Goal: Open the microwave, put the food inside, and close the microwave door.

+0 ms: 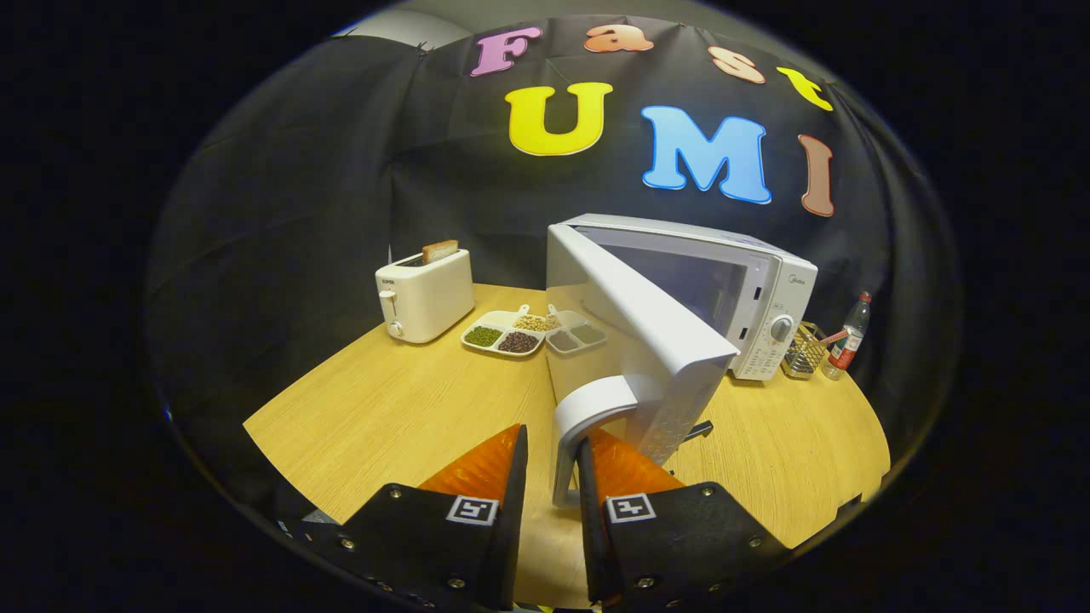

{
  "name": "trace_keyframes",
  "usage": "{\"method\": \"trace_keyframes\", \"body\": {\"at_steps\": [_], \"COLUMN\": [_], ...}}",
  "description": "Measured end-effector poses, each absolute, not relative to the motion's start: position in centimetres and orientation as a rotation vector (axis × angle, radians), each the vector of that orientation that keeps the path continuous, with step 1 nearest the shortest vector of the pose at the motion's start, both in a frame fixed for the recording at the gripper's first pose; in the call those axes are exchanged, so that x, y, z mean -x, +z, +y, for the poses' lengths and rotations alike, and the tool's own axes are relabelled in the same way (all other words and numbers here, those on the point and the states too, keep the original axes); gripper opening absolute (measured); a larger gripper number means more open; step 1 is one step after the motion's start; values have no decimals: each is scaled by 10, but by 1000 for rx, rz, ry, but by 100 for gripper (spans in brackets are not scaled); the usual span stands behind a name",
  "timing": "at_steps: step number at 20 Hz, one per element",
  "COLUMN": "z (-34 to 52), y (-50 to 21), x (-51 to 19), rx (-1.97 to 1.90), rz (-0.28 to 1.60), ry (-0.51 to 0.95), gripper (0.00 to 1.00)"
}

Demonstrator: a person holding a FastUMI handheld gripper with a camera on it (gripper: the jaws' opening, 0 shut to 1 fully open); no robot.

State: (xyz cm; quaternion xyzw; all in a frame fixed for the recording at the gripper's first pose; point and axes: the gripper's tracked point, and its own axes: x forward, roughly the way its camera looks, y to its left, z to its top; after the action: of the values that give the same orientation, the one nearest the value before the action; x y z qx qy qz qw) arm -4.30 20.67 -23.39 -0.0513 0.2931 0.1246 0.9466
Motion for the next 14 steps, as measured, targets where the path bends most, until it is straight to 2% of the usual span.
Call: {"method": "trace_keyframes", "body": {"at_steps": [5,7,8,11,14], "z": [224,238,245,269,277], "y": [-232,-229,-225,-209,-180], "x": [51,61,66,82,94], "rx": [114,88,81,-10,-39], "rz": [603,601,596,577,525], "ry": [272,314,342,472,535], "gripper": [32,34,39,39,40]}}
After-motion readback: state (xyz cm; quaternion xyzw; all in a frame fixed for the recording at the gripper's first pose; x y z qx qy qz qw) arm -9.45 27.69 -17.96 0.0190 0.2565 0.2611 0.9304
